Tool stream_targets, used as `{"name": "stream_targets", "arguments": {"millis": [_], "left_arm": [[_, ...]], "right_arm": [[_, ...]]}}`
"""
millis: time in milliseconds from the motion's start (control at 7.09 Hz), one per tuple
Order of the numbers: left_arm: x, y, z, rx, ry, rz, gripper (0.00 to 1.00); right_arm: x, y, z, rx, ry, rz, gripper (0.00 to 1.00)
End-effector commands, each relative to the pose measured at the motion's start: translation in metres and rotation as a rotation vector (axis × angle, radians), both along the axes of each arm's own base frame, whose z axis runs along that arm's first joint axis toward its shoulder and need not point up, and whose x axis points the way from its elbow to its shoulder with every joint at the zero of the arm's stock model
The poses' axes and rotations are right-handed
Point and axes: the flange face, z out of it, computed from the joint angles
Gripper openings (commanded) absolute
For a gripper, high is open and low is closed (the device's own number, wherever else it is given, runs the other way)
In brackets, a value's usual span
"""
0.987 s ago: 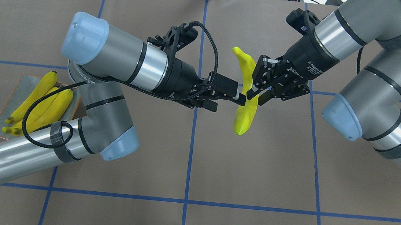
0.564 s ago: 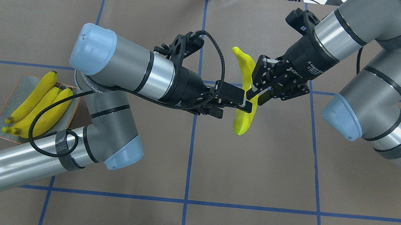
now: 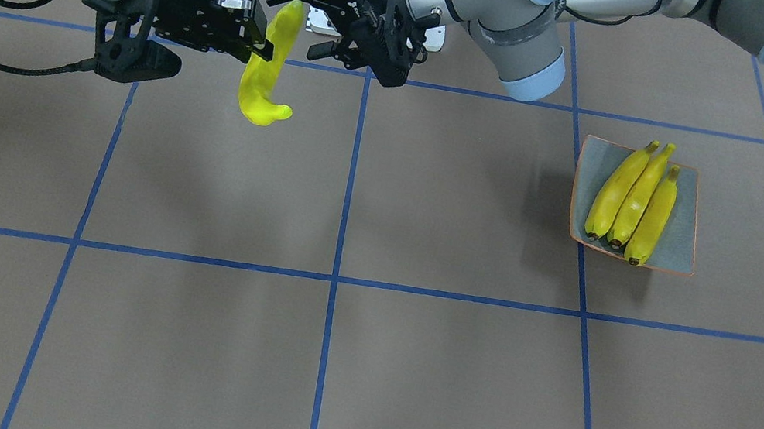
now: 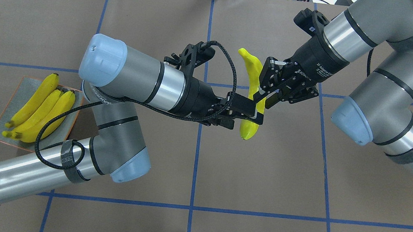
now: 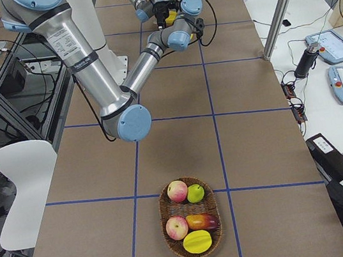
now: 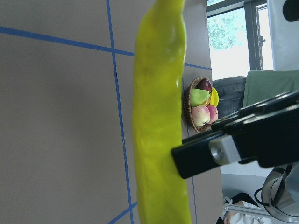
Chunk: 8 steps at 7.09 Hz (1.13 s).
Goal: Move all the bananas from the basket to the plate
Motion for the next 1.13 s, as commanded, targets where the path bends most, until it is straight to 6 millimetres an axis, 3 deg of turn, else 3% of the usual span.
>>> {"name": "stream_targets", "arguments": {"millis": [0, 987], "left_arm": [[0.0129, 0.0118, -0.0065, -0.011, 0.015, -0.022, 0.87], [0.0160, 0.0097, -0.0011, -0.017, 0.005, -0.029, 0.80]], "right_arm": [[-0.0004, -0.0006, 0.0012, -0.001, 0.002, 0.001, 0.00], [0.0014, 0.0004, 0.0002, 0.001, -0.001, 0.002, 0.00]]}}
